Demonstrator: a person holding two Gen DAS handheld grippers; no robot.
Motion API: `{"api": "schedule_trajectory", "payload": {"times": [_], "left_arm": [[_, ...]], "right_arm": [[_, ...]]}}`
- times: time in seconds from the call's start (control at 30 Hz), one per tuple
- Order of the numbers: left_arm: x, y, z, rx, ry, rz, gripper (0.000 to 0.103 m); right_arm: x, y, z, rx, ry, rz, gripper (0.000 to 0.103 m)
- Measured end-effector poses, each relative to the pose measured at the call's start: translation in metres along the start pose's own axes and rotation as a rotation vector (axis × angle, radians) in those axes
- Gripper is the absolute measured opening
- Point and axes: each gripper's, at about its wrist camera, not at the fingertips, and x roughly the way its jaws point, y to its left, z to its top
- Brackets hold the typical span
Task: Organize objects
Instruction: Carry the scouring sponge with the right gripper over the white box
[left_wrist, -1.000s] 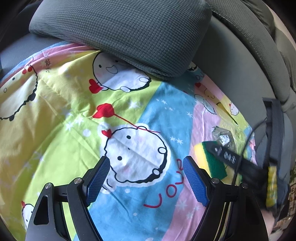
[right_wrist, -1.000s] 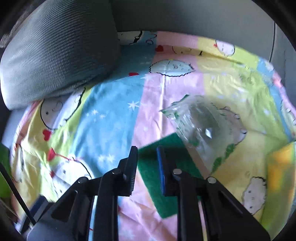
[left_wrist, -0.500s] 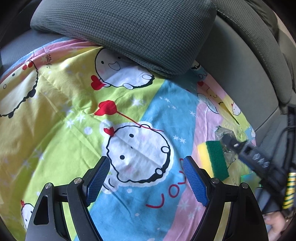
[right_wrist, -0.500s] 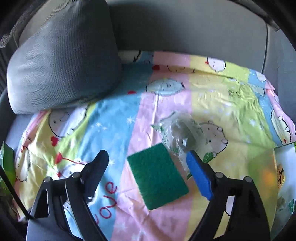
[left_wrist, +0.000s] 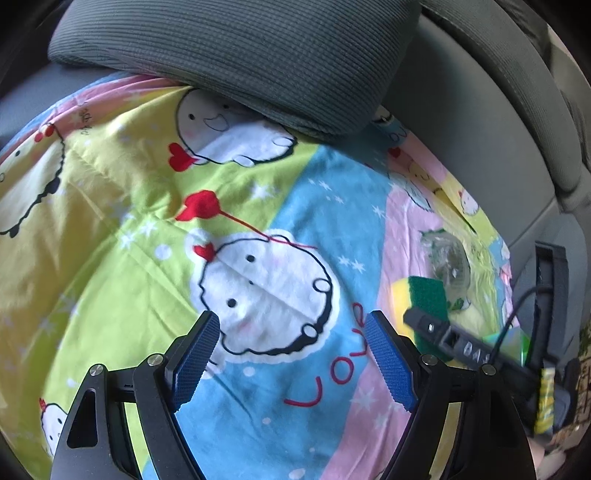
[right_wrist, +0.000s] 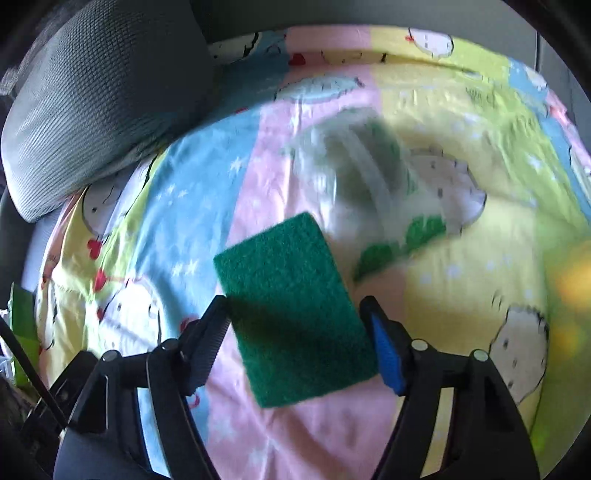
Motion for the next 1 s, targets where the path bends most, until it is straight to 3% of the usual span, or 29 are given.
{"api": "schedule_trajectory", "payload": {"times": [0.07,0.3,0.43,0.5,0.67,0.8,1.0], "left_arm": [[0.001,-0.004,-0.002,0.008,0.008,-0.002,0.082],[0.005,-0.02,-0.01,0.055,0.035,-0.009,0.082],[0.01,-0.032,-0.015,0.089,0.069,-0.035,0.082],[0.012,-0.04,-0.018,0.11,0.085,-0.047,0.082],[0.017,-0.058,-0.028,0.151,0.132,-0.099,0.082],[0.019,-0.073,-0.036,0.174,0.178,-0.166,0.082],[0.027,-0.094,-0.052,0.229,0.247,-0.228,0.081]], "right_arm": [[-0.006,-0.004,-0.013,0.011,0.008,0.003,0.064],[-0.037,-0.028,-0.057,0.1,0.029,0.143,0.066],[-0.053,-0.04,-0.059,0.14,-0.011,0.148,0.07],[-0.061,-0.047,-0.058,0.156,-0.047,0.168,0.078],[-0.068,-0.065,-0.057,0.207,-0.076,0.178,0.078],[-0.072,-0.074,-0.056,0.222,-0.09,0.202,0.062],[-0.071,-0.081,-0.057,0.252,-0.085,0.261,0.05]]}}
